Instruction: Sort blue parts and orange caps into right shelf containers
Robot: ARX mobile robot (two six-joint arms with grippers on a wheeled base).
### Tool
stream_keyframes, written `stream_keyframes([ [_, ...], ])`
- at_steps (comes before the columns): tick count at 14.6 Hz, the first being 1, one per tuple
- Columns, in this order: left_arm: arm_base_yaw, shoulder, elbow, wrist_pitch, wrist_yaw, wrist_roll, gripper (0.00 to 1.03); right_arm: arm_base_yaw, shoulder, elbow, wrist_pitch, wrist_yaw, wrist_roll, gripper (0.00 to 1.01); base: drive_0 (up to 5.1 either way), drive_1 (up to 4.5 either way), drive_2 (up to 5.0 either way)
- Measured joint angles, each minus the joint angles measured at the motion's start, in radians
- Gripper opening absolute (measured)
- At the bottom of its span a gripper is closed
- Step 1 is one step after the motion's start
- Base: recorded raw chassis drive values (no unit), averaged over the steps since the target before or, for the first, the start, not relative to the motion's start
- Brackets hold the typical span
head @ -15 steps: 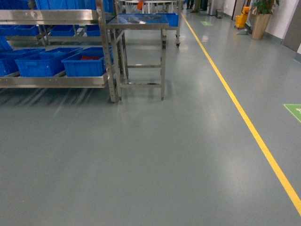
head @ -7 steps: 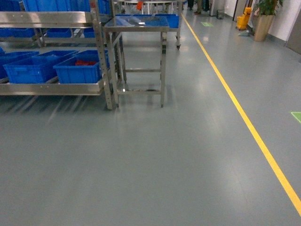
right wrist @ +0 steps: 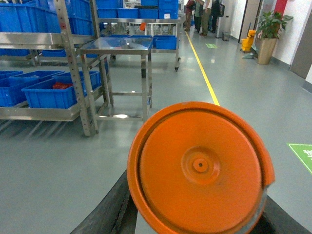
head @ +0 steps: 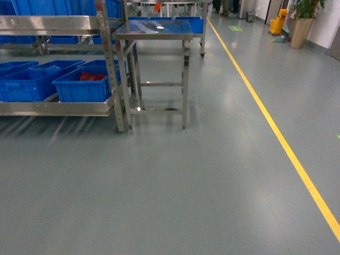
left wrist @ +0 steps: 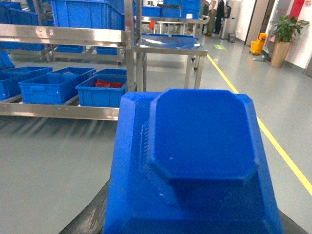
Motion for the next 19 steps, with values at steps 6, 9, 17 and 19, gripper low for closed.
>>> stream_keyframes([
  [6, 0.0, 0.0, 0.0, 0.0, 0.0, 0.0, 0.42, 0.0, 0.0, 0.0, -0.003, 0.0, 0.0, 0.43, -0.1, 4.03, -4.3],
  [9, 0.0, 0.0, 0.0, 0.0, 0.0, 0.0, 0.42, 0.0, 0.0, 0.0, 0.0, 0.0, 0.0, 0.43, -0.1, 4.08, -4.3],
  [17, 0.0, 0.0, 0.0, 0.0, 0.0, 0.0, 0.42, 0.0, 0.0, 0.0, -0.001, 0.0, 0.0, 0.43, 0.0, 4.18, -4.2],
  [19, 0.0, 0.0, 0.0, 0.002, 0.001, 0.0, 0.42, 0.0, 0.0, 0.0, -0.002, 0.0, 0.0, 0.43, 0.0, 4.15, -4.2],
])
